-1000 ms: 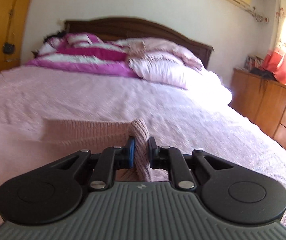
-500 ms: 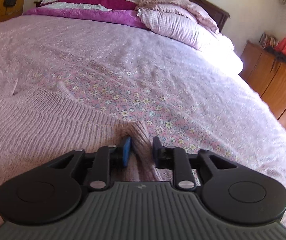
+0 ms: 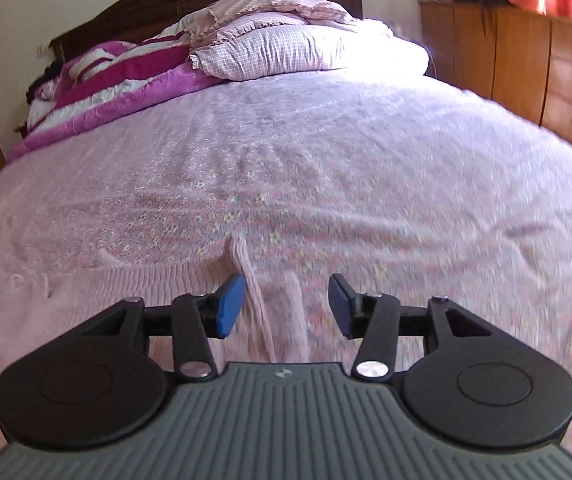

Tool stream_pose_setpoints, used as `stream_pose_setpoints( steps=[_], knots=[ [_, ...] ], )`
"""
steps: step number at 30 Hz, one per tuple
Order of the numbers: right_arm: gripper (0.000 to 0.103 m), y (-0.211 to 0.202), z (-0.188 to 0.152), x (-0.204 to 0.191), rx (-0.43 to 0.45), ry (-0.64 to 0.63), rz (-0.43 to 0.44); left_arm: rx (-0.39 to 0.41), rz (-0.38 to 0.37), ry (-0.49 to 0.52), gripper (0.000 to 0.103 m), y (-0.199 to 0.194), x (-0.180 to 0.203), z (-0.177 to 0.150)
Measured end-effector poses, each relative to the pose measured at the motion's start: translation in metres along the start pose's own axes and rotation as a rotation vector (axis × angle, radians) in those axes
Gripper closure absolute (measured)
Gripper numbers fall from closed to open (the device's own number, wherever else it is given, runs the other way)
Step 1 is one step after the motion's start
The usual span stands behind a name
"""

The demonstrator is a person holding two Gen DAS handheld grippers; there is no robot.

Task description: Fold small clothes

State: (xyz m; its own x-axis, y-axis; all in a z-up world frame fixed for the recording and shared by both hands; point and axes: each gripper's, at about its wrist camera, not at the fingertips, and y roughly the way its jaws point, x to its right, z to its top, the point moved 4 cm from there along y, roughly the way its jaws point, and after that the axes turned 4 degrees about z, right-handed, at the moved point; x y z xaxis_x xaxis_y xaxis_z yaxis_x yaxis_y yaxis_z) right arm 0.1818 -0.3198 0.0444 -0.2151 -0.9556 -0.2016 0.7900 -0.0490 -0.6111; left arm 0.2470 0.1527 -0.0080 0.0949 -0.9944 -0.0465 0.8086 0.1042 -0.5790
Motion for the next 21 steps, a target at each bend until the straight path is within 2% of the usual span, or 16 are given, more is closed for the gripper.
stream_pose_setpoints(
  steps=[1, 6, 12, 13, 14, 16, 18, 21],
  knots=[
    [0.037, -0.004, -0.004, 0.002, 0.001, 0.016, 0.01, -0.004, 0.004, -0.003, 0.033, -0.001, -0.001, 0.0],
    [0.037, -0.021, -0.026, 0.007, -0.025, 0.09, 0.083, -0.044, 0.001, -0.04, 0.033, -0.011, -0.002, -0.001],
    [0.036, -0.04, -0.043, 0.011, -0.05, 0.087, 0.136, -0.061, 0.006, -0.053, 0.033, -0.039, -0.003, -0.005],
    [0.033, -0.043, -0.045, 0.012, -0.049, 0.089, 0.139, -0.064, 0.006, -0.059, 0.033, -0.044, -0.004, -0.006],
    [0.023, -0.045, -0.047, 0.014, -0.049, 0.093, 0.138, -0.068, 0.006, -0.063, 0.033, -0.049, -0.005, -0.007],
    [0.015, -0.052, -0.051, 0.019, -0.023, 0.111, 0.134, -0.07, 0.01, -0.067, 0.033, -0.061, -0.007, -0.01],
    [0.014, -0.058, -0.055, 0.023, 0.005, 0.121, 0.142, -0.07, 0.009, -0.07, 0.033, -0.075, -0.008, -0.014],
    [0.014, -0.062, -0.059, 0.027, -0.006, 0.145, 0.169, -0.075, -0.007, -0.078, 0.033, -0.093, -0.009, -0.018]
  ],
)
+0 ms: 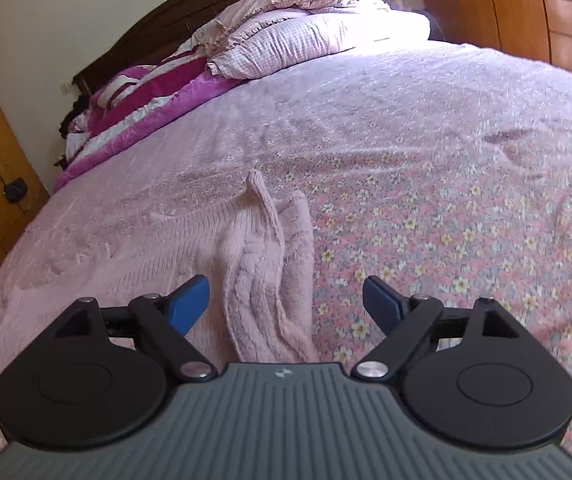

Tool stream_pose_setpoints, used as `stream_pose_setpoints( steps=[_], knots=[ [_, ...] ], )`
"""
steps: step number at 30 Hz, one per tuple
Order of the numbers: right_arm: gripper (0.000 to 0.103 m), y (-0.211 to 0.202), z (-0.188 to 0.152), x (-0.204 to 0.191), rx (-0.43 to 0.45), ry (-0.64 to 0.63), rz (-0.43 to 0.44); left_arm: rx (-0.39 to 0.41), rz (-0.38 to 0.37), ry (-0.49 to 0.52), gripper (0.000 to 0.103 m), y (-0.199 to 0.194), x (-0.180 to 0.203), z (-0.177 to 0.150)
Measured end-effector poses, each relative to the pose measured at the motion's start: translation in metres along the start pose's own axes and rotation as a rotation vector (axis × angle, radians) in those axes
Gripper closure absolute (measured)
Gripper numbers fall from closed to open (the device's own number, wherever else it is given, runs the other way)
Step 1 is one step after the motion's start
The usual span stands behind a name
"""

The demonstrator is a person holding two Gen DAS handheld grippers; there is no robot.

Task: Fold small clothes
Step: 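Move the right gripper to the cardigan side edge and grasp it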

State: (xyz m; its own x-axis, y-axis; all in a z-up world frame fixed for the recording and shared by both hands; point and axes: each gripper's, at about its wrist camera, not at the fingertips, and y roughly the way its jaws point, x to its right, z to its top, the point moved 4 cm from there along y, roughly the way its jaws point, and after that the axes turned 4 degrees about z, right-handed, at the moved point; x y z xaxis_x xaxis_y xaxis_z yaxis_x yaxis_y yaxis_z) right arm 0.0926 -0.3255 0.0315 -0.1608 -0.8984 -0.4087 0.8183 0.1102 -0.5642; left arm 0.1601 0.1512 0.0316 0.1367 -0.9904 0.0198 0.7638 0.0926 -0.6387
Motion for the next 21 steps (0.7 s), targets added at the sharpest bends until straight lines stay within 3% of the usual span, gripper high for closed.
stream_pose_setpoints(
  steps=[5, 11, 18, 21],
  knots=[
    [0.014, -0.006, -0.008, 0.006, -0.015, 0.058, 0.039, 0.0, -0.026, -0.022, 0.033, -0.027, 0.0, -0.007],
    [0.014, 0.0, -0.014, 0.015, -0.098, 0.186, 0.097, -0.02, -0.068, -0.052, 0.033, -0.047, 0.007, -0.015],
    [0.014, 0.0, -0.022, 0.023, -0.104, 0.147, 0.144, -0.053, -0.073, -0.036, 0.033, -0.056, 0.022, -0.026],
    [0.005, -0.001, -0.028, 0.023, -0.096, 0.079, 0.214, -0.072, -0.093, -0.035, 0.033, -0.057, 0.031, -0.03]
  ],
)
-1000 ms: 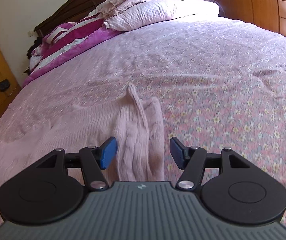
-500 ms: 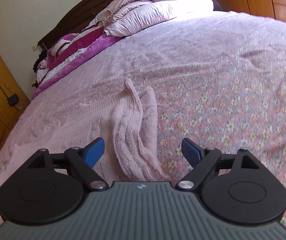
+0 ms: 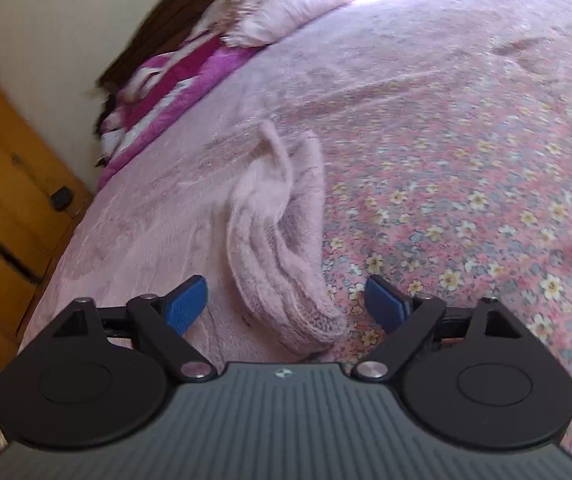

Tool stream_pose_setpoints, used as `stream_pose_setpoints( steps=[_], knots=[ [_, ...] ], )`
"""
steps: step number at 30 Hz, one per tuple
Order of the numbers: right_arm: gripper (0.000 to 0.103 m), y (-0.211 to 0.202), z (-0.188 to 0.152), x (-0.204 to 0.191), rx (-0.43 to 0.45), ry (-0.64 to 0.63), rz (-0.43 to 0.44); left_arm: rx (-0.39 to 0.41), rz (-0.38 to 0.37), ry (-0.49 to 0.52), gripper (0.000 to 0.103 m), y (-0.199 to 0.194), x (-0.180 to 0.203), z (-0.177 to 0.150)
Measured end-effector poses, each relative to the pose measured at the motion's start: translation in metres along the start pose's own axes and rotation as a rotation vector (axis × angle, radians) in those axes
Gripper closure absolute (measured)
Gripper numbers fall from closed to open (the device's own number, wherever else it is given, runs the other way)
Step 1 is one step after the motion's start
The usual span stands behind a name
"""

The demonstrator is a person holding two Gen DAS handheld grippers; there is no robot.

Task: Fold small clothes
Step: 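Move the right gripper to the cardigan side edge and grasp it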

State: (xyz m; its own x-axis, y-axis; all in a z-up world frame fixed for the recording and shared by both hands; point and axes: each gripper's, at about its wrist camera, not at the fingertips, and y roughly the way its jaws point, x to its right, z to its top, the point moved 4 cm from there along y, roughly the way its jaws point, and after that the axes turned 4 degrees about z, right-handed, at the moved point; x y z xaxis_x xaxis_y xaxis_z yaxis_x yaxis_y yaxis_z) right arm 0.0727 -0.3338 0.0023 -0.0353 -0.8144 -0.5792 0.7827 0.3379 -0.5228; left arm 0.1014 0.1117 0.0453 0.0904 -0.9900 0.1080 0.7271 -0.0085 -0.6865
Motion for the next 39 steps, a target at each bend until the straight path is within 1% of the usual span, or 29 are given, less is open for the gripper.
stream_pose_setpoints(
  steps=[3, 7, 10, 13, 18, 23, 28, 30, 32, 34, 36, 39],
  knots=[
    [0.005, -0.003, -0.005, -0.001, 0.018, -0.023, 0.009, -0.016, -0.01, 0.018, 0.033, 0.001, 0.011, -0.004],
    [0.002, -0.004, -0.004, 0.001, 0.028, 0.022, 0.017, -0.035, -0.038, 0.031, 0.033, 0.002, 0.024, -0.01],
    [0.002, -0.001, 0.003, 0.002, 0.017, 0.059, 0.002, -0.051, -0.066, 0.035, 0.033, 0.003, 0.033, -0.015],
    [0.002, 0.002, 0.006, -0.001, 0.008, 0.067, -0.008, -0.069, -0.065, 0.052, 0.033, 0.007, 0.041, -0.019],
    [0.002, 0.004, 0.007, 0.0, 0.013, 0.087, 0.067, -0.112, -0.074, 0.067, 0.033, 0.015, 0.05, -0.027],
    [0.002, 0.011, 0.011, 0.004, 0.014, 0.138, 0.154, -0.126, -0.067, 0.088, 0.033, 0.022, 0.059, -0.032],
    [0.002, 0.025, 0.014, 0.007, 0.029, 0.166, 0.181, -0.147, -0.073, 0.096, 0.033, 0.028, 0.065, -0.036],
    [0.002, 0.03, 0.013, 0.003, 0.021, 0.137, 0.168, -0.153, -0.069, 0.1, 0.033, 0.03, 0.066, -0.038],
    [0.001, 0.035, 0.008, -0.005, -0.001, 0.048, 0.141, -0.16, -0.066, 0.098, 0.033, 0.032, 0.068, -0.04],
    [0.0, 0.039, 0.003, -0.011, -0.001, -0.019, 0.123, -0.162, -0.064, 0.1, 0.033, 0.034, 0.069, -0.041],
    [0.0, 0.041, 0.002, -0.013, 0.0, -0.031, 0.114, -0.16, -0.058, 0.111, 0.033, 0.034, 0.07, -0.043],
    [0.0, 0.041, 0.007, -0.011, 0.011, 0.027, 0.12, -0.161, -0.048, 0.128, 0.033, 0.034, 0.072, -0.045]
  ],
)
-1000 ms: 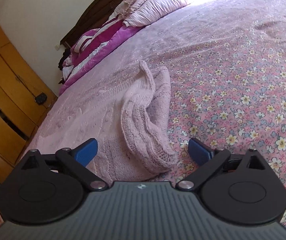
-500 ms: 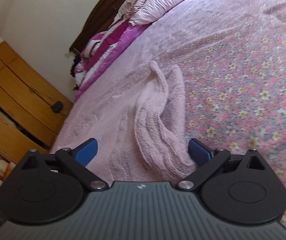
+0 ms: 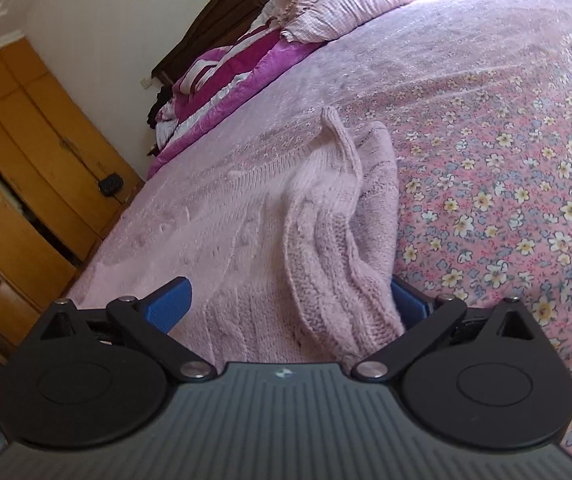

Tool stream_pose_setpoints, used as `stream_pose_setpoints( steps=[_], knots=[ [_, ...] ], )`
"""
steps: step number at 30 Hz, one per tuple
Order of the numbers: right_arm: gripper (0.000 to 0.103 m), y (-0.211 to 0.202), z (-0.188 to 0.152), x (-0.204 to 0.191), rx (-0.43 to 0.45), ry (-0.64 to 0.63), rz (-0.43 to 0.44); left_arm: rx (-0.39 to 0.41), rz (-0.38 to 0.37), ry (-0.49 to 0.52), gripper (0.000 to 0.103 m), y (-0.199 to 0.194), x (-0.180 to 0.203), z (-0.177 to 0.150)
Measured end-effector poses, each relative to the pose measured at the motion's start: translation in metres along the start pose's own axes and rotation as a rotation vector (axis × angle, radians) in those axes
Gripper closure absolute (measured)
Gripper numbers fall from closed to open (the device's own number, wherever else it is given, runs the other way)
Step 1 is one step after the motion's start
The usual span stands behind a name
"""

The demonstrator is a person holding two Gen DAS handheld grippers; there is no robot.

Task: Fold small clothes
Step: 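Move the right gripper to the cardigan side edge and grasp it, then lift the side with the right gripper, fold it over the body, release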

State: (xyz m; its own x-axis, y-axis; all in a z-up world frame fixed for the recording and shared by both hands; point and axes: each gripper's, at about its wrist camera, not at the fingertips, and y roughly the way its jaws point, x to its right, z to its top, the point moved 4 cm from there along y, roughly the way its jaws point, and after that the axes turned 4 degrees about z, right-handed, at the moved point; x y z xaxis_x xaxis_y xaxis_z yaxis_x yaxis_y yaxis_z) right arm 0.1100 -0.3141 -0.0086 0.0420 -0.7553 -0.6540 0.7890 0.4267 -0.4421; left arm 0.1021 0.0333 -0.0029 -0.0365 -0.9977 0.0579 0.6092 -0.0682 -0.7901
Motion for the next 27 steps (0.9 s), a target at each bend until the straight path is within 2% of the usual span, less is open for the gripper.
stream_pose_setpoints(
  steps=[3, 5, 6, 8, 11, 14, 20, 27],
  knots=[
    [0.005, -0.001, 0.004, 0.003, 0.034, 0.059, 0.003, 0.002, 0.006, 0.003, 0.033, 0.0, 0.001, -0.001],
    [0.018, -0.003, 0.004, 0.006, 0.053, 0.074, -0.003, 0.003, 0.014, 0.009, 0.033, 0.0, 0.001, -0.001],
    [0.021, -0.003, 0.004, 0.007, 0.062, 0.085, -0.005, 0.004, 0.018, 0.014, 0.033, 0.0, 0.001, -0.002],
    [0.035, -0.004, 0.004, 0.012, 0.073, 0.11, -0.008, 0.004, 0.028, 0.021, 0.028, 0.0, 0.001, -0.002],
    [0.053, -0.004, 0.004, 0.02, 0.075, 0.162, 0.001, 0.005, 0.037, 0.027, 0.027, 0.0, 0.001, -0.003],
    [0.063, -0.01, 0.005, 0.025, 0.088, 0.208, 0.035, 0.004, 0.042, 0.034, 0.026, 0.0, 0.002, -0.003],
    [0.069, -0.02, 0.013, 0.012, 0.127, 0.226, 0.105, 0.008, 0.045, 0.039, 0.026, -0.002, 0.001, -0.002],
    [0.073, -0.026, 0.024, -0.025, 0.144, 0.148, 0.147, 0.028, 0.046, 0.028, 0.026, -0.01, -0.007, 0.0]
  ],
)
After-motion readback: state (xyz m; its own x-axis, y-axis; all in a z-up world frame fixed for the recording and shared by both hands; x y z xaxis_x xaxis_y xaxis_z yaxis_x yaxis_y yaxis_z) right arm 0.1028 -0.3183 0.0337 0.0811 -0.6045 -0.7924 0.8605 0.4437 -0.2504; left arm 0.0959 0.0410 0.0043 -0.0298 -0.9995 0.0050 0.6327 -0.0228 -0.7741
